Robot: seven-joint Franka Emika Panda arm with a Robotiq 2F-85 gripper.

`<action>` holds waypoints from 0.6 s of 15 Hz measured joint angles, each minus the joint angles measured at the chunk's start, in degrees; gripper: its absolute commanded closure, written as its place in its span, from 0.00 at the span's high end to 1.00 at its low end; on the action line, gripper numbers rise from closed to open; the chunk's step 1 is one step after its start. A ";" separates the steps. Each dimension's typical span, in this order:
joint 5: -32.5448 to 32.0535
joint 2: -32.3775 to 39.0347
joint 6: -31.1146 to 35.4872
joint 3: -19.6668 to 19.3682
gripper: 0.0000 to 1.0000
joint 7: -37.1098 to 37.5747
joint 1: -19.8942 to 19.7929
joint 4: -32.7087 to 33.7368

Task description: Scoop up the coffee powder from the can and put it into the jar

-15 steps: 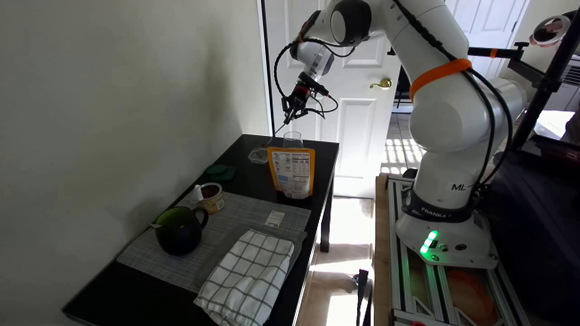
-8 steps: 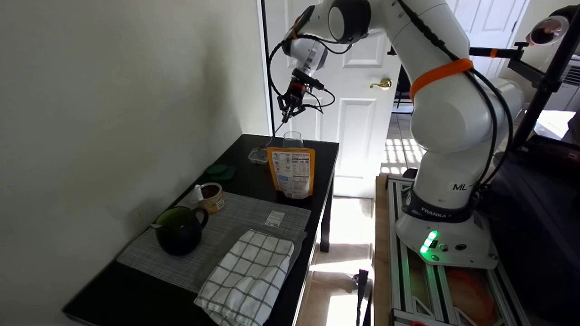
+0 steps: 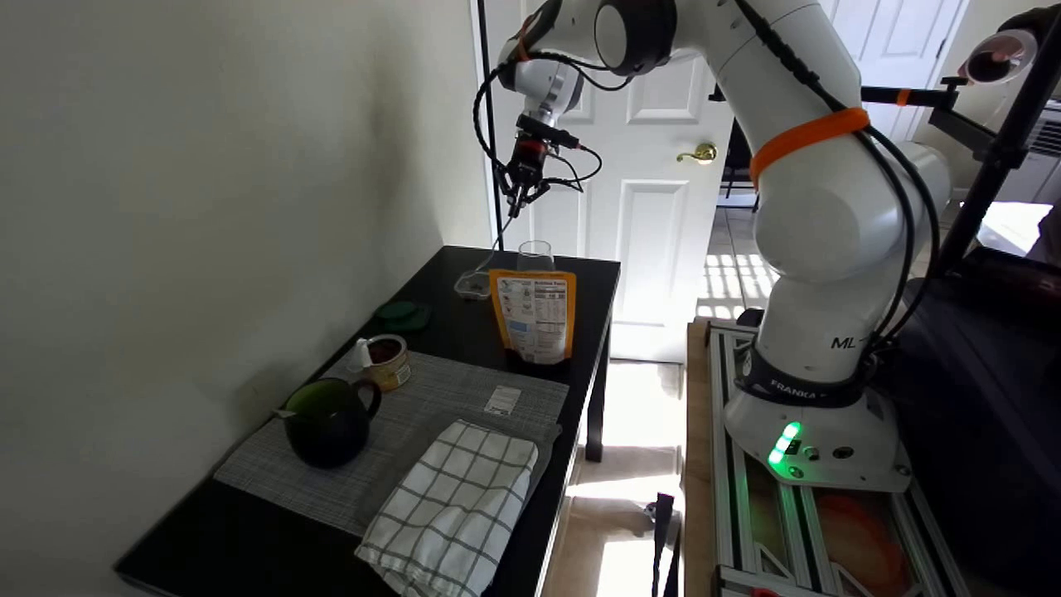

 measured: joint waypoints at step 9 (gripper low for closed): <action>-1.52 -0.48 -0.37 2.16 0.02 -4.44 -0.59 0.55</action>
